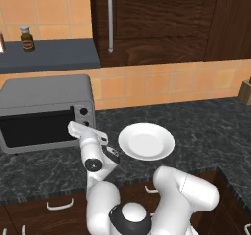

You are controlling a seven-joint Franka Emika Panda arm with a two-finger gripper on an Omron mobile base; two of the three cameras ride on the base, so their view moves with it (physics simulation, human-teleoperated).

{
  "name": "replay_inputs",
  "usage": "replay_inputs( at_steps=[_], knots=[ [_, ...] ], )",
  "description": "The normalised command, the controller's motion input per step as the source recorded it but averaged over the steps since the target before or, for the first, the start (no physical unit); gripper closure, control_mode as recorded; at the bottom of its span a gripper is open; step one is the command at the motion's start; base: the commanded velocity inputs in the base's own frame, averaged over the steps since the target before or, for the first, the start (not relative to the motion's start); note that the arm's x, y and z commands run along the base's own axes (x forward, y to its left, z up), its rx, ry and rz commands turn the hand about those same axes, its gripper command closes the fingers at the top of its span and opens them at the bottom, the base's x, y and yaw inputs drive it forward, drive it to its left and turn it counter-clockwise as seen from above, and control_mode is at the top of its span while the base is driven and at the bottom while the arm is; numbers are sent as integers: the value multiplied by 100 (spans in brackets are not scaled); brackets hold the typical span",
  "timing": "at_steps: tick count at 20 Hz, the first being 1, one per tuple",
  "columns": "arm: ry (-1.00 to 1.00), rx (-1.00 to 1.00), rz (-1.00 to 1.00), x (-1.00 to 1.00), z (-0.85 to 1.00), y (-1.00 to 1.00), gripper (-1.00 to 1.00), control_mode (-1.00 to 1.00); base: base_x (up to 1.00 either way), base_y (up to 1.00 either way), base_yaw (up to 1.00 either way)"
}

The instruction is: Pick up the kebab skewer and baguette bread, and place them inside the toaster oven. Close the toaster oven door and start by setting the timer.

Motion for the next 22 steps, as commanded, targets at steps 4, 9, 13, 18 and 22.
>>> replay_inputs(
  at_steps=[4, 9, 13, 18, 22],
  knots=[
    [0, 23, -9, 0, 0, 0, 100, -100, 0, 0, 0],
    [0, 26, -8, -1, 0, 0, 100, -100, 0, 0, 0],
    [0, 27, -7, 0, 0, 0, 100, -100, 0, 0, 0],
    [0, 28, -6, 0, 0, -1, 100, -100, 0, 0, 0],
    [0, 28, -6, 0, 0, 0, 100, -100, 0, 0, 0]
  ],
)
